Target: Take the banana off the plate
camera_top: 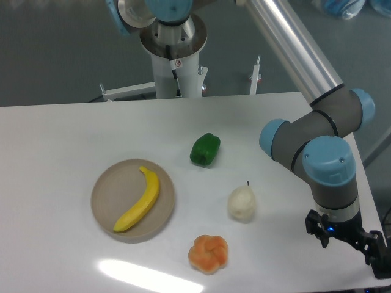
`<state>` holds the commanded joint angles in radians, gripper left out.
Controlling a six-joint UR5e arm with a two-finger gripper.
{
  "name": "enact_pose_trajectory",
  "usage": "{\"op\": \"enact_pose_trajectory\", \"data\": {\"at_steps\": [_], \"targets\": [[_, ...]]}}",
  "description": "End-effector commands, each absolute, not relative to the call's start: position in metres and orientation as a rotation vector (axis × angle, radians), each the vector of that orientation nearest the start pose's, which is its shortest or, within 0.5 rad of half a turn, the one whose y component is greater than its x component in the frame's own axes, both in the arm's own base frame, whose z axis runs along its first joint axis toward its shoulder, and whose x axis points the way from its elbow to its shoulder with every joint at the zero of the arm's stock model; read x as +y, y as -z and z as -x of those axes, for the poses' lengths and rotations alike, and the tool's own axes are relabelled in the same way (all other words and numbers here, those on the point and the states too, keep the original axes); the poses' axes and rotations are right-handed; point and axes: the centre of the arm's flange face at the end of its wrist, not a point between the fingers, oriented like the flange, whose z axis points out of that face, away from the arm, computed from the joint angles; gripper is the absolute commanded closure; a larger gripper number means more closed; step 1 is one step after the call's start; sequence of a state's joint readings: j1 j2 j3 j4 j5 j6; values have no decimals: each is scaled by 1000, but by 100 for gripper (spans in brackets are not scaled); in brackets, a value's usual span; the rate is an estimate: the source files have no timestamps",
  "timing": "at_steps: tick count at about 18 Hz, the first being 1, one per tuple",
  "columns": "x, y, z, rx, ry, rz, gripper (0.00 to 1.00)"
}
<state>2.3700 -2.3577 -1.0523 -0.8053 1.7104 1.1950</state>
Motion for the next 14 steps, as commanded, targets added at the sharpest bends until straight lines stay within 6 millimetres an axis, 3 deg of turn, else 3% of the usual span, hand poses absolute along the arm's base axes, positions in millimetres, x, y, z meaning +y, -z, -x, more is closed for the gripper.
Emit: {"op": "enact_pose_trajectory", "data": {"at_steps": [5,9,11,14], "targets": [[652,-323,497,506,-717,2844,0],[644,-342,484,507,-714,2834,0],[639,-355,470,484,-688,2846,0],[613,-383,429,486,-560,2925,0]]}}
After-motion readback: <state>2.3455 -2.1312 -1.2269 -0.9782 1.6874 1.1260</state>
